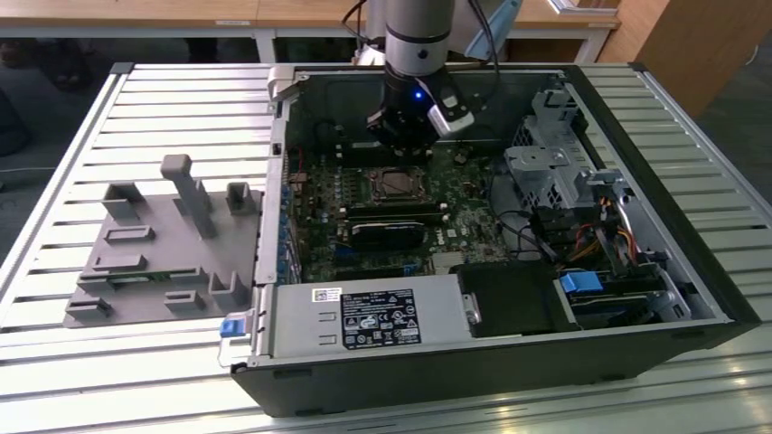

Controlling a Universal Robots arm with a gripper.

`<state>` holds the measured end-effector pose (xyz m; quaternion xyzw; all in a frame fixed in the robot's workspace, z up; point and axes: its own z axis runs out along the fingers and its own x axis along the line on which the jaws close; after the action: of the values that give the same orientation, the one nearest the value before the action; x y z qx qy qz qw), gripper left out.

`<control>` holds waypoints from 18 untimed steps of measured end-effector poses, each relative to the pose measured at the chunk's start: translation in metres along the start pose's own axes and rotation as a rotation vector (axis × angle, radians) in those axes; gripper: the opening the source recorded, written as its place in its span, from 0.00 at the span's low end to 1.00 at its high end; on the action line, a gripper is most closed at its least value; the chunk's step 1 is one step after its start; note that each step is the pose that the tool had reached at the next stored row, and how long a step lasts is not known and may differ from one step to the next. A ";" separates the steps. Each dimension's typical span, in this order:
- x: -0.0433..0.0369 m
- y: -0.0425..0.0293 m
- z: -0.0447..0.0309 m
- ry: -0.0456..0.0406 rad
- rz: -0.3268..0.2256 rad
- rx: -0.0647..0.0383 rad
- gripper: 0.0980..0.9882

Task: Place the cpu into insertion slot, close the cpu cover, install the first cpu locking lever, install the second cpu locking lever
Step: 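Install the second cpu locking lever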

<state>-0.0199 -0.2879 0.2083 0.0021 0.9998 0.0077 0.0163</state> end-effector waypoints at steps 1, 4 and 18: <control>0.0001 -0.0005 -0.0003 0.0001 0.000 -0.001 0.01; 0.0004 -0.0006 -0.0036 0.0001 0.000 -0.003 0.01; 0.0007 -0.0165 -0.0182 0.0002 0.000 -0.003 0.01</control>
<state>-0.0212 -0.3047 0.2262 0.0021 0.9998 0.0094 0.0162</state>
